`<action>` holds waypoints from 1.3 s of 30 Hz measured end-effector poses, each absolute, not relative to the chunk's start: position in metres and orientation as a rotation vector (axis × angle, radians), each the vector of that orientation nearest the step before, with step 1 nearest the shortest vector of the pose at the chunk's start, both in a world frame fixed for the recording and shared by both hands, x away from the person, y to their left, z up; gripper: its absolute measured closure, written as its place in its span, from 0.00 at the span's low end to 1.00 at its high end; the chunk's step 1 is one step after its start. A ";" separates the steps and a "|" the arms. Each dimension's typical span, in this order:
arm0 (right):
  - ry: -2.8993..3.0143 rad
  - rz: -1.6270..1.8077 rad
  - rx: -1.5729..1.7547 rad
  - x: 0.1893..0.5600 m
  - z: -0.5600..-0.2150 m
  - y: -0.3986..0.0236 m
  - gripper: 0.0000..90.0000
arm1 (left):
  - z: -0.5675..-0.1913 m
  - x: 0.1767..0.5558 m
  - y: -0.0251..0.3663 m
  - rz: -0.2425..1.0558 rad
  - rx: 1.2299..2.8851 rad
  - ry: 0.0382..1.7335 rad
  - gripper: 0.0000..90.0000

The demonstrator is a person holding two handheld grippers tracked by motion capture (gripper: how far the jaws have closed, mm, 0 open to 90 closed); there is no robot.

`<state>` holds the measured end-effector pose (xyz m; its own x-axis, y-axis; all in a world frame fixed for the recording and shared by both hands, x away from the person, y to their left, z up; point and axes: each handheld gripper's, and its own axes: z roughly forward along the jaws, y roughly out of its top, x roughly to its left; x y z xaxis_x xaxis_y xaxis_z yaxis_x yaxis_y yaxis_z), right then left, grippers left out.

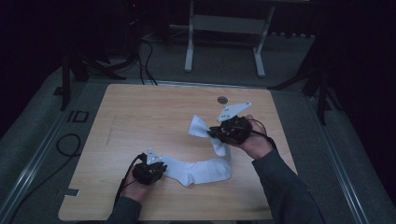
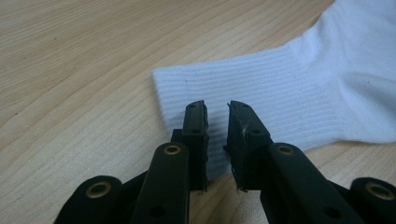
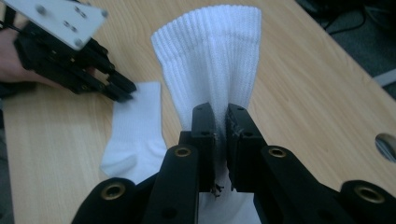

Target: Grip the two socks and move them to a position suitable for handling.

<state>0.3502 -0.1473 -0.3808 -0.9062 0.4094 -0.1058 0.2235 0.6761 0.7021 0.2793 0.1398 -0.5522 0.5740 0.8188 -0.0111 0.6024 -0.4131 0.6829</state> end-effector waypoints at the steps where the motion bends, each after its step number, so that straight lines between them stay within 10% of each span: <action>1: 2.632 1.063 0.499 0.349 -0.378 -0.147 0.92 | -0.552 0.279 0.140 0.431 2.157 1.129 0.86; 39: 2.793 1.039 0.636 0.325 -0.487 -0.092 0.91 | -0.542 0.279 0.163 0.522 2.103 1.218 0.90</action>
